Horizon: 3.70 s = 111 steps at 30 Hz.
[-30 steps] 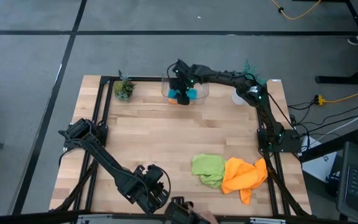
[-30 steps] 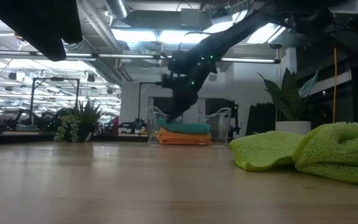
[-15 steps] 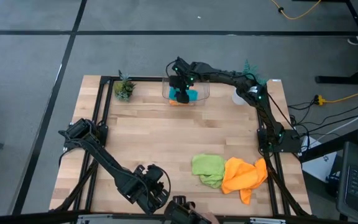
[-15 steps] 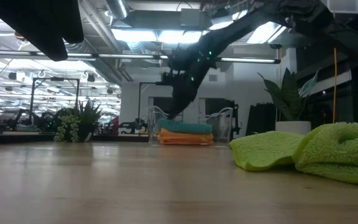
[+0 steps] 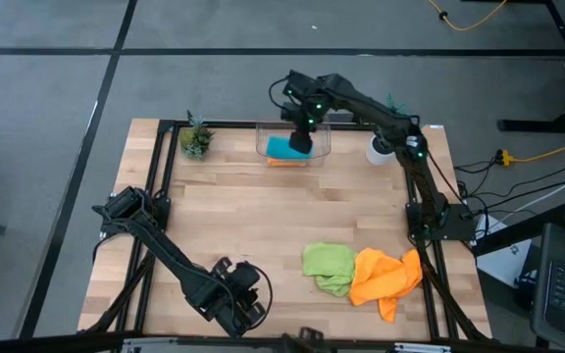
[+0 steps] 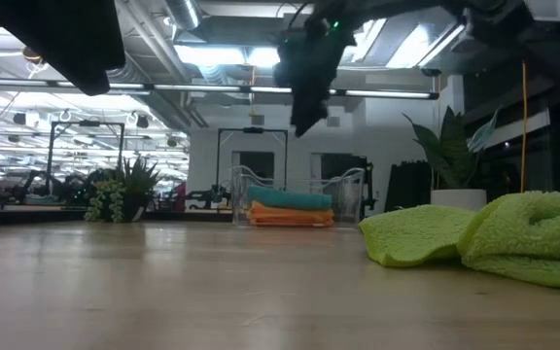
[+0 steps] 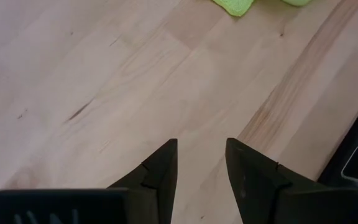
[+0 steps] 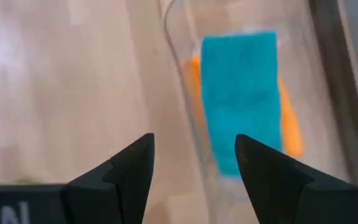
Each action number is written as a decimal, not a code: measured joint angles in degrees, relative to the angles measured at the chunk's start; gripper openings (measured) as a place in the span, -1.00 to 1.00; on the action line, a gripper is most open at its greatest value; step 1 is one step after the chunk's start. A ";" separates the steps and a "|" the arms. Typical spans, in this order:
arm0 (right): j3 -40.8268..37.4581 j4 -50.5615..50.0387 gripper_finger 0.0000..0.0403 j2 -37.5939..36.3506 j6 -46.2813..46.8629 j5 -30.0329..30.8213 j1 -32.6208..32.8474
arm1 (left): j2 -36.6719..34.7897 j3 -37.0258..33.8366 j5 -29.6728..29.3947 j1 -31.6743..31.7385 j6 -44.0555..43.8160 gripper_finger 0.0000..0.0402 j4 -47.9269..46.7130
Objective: Fold microfiber towels
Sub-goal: Fold the green towel
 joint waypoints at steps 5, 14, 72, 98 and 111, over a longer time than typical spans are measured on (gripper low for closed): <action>-3.65 -4.23 0.12 -7.88 2.37 -0.07 3.10 | 0.00 0.00 0.05 0.00 4.49 -0.36 0.30; -16.45 -5.88 0.12 -27.90 13.59 3.30 10.46 | -0.04 0.00 5.21 1.25 23.61 -0.36 6.52; -74.50 13.10 0.12 -63.81 93.66 35.00 60.59 | 13.35 0.02 17.00 23.81 55.88 0.25 40.06; -74.50 13.06 0.12 -63.81 93.45 34.90 60.59 | 13.27 0.02 19.45 23.91 46.29 0.26 41.58; -74.50 13.02 0.12 -63.81 93.43 34.90 60.59 | 13.27 0.04 17.41 22.89 49.33 0.25 37.27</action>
